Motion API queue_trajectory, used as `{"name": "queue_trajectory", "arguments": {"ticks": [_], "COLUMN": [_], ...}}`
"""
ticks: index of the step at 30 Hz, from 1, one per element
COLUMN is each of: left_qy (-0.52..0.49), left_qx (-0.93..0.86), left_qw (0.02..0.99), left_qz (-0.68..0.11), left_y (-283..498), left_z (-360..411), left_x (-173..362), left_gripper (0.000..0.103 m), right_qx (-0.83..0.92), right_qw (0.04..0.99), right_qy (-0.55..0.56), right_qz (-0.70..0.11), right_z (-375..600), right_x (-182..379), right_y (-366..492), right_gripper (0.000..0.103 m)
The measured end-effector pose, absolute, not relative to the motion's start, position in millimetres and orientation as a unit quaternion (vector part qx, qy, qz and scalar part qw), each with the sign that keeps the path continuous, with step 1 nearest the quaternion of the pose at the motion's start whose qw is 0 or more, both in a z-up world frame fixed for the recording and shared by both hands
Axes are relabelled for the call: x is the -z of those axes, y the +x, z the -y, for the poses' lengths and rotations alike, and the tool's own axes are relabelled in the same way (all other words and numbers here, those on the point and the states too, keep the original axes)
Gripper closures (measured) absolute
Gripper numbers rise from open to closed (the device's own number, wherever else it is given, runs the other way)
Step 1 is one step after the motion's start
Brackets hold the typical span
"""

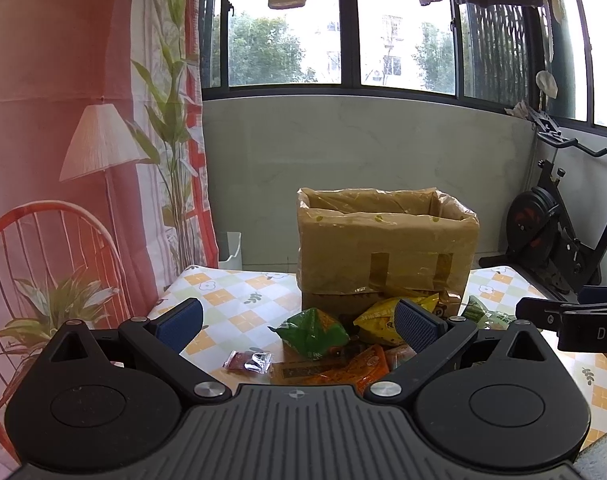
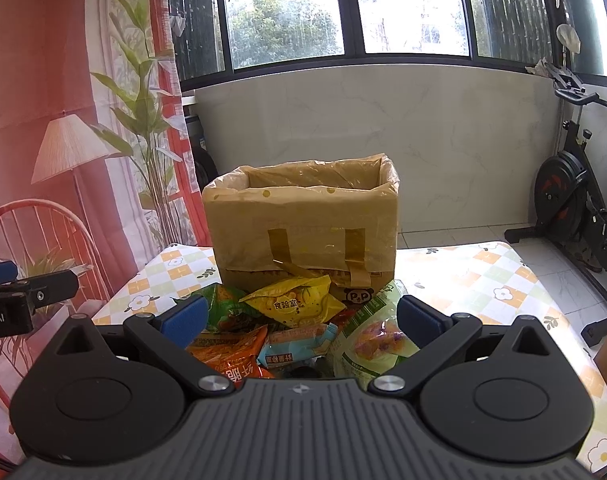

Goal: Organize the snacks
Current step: 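Close the left gripper on the orange chip bag while the right gripper grasps the pale green bag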

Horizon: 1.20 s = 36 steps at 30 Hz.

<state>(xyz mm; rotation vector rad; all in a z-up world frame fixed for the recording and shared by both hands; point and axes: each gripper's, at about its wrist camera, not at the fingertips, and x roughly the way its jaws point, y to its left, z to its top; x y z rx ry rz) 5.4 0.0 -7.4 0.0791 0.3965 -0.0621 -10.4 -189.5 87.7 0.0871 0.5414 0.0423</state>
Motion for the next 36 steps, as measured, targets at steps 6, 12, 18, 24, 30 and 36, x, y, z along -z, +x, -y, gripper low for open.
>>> {"name": "queue_trajectory", "arguments": {"ticks": [6,12,18,24,30,36], "left_qy": [0.034,0.034,0.035,0.029,0.029,0.063], "left_qx": [0.032,0.032,0.021,0.007,0.003,-0.012], "left_qw": [0.979,0.979,0.979,0.977,0.976,0.982], "left_qz": [-0.200,-0.200,-0.202,-0.209,-0.214,-0.175], "left_y": [6,6,7,8,13,34], "left_z": [-1,-1,-1,-2,-4,-2], "left_x": [9,9,9,11,13,12], "left_gripper": [0.000,0.000,0.000,0.000,0.000,0.000], "right_qx": [-0.023,-0.022,-0.022,-0.024,-0.025,-0.059], "right_qw": [0.962,0.962,0.962,0.962,0.962,0.975], "right_qy": [0.041,0.041,0.041,0.042,0.048,0.055], "right_qz": [-0.268,-0.268,-0.267,-0.268,-0.269,-0.208], "right_z": [189,189,189,188,193,224], "right_x": [-87,-86,-86,-85,-81,-92], "right_y": [-9,-9,-9,-9,-7,9], "right_gripper": [0.001,0.001,0.001,0.001,0.001,0.000]}}
